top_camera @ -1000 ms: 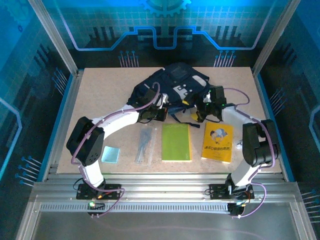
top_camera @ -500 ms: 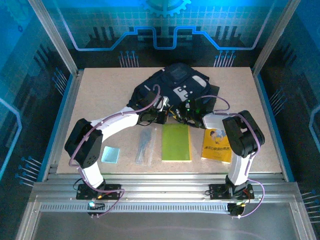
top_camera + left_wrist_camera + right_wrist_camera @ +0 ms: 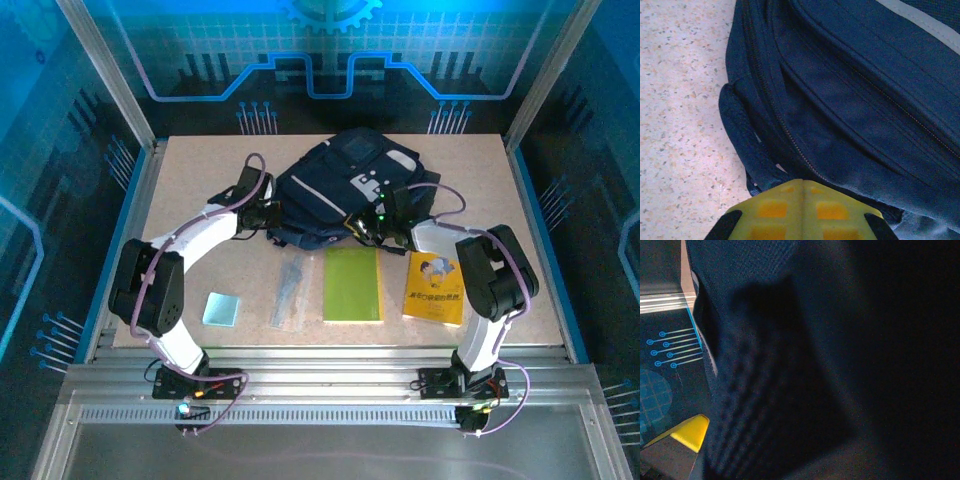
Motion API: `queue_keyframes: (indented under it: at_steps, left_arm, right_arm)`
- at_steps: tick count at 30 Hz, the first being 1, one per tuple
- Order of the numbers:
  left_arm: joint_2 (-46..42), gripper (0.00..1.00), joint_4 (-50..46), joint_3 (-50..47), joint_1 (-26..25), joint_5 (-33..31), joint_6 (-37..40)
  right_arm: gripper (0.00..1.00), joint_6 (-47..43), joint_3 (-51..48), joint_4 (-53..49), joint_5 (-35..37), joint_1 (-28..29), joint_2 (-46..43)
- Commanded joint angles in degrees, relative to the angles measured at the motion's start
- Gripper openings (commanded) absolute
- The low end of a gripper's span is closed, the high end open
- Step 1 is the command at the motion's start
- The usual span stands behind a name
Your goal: Pack the student bag
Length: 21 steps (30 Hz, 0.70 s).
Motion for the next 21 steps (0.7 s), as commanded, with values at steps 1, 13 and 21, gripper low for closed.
queue_keyframes:
  at_steps: [1,13,21]
  left_arm:
    - [-0.62,0.0,1.17,-0.22,-2.78,3.9,-1.14]
    - [-3.9,0.47,15.51,-8.67,-9.46,19.49,0.75]
    - [2.72,0.54,14.91,-5.07,-10.56,20.4,4.68]
  right_arm:
    - [0.0,-1.45,2.09,-0.44,-1.93,-0.14,-1.72]
    - [0.0,-0.55,5.78,-1.59,-3.85,-0.18,-0.64]
    - [0.0,-0.21,5.88,-1.42,-4.09,0.08,-1.85]
